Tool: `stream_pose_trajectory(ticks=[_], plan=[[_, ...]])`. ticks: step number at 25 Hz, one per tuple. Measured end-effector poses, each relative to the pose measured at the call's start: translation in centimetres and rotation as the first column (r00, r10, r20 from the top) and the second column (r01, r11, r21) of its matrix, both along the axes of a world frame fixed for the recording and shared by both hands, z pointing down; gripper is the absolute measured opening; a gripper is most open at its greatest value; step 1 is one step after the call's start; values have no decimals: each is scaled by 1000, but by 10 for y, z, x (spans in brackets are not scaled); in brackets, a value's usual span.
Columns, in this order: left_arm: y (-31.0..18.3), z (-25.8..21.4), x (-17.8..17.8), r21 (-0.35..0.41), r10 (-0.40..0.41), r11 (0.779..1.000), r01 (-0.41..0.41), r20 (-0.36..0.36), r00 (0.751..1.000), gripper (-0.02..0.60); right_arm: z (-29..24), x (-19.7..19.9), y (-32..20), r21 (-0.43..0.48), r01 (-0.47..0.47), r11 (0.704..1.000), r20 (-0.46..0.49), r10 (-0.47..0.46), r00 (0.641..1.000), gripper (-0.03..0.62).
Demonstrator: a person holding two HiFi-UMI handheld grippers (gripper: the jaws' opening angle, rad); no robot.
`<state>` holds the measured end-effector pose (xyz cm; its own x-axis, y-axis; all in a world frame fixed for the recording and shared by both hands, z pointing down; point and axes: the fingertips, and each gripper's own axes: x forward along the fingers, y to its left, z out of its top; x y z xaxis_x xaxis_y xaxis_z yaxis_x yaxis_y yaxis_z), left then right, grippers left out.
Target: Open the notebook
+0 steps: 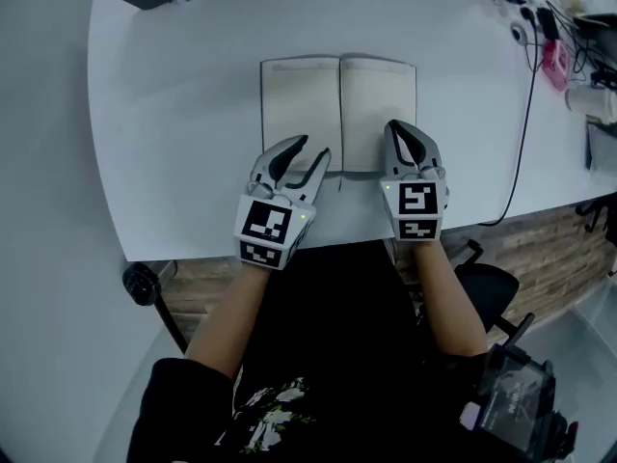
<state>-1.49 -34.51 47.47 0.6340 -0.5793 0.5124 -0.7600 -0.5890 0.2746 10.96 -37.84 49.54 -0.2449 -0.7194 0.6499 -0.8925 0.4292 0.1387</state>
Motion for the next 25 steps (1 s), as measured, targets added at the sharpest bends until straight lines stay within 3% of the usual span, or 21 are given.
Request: stream_pose_trajectory(ticks=[4, 7, 11, 18, 23, 25], plan=[[-5, 20, -44, -46, -140, 989, 142, 38, 989, 166, 14, -8, 1, -37, 39, 999, -17, -40, 999, 66], [-3, 34, -55, -91, -187, 977, 192, 66, 980, 229, 22, -7, 4, -60, 54, 997, -24, -56, 998, 66], [0, 48, -57, -161, -236, 956, 246, 79, 969, 267, 27, -4, 6, -70, 59, 996, -23, -61, 998, 66], [-1, 62, -55, -184, -266, 936, 301, 190, 945, 290, 32, -4, 6, -72, 63, 995, -12, -64, 998, 66], [0, 55, -50, -116, -246, 953, 280, 243, 938, 290, 34, -5, 7, -76, 59, 995, -3, -59, 998, 66], [2, 58, -46, -125, -241, 953, 277, 246, 939, 290, 33, -4, 7, -72, 61, 996, 0, -61, 998, 66]])
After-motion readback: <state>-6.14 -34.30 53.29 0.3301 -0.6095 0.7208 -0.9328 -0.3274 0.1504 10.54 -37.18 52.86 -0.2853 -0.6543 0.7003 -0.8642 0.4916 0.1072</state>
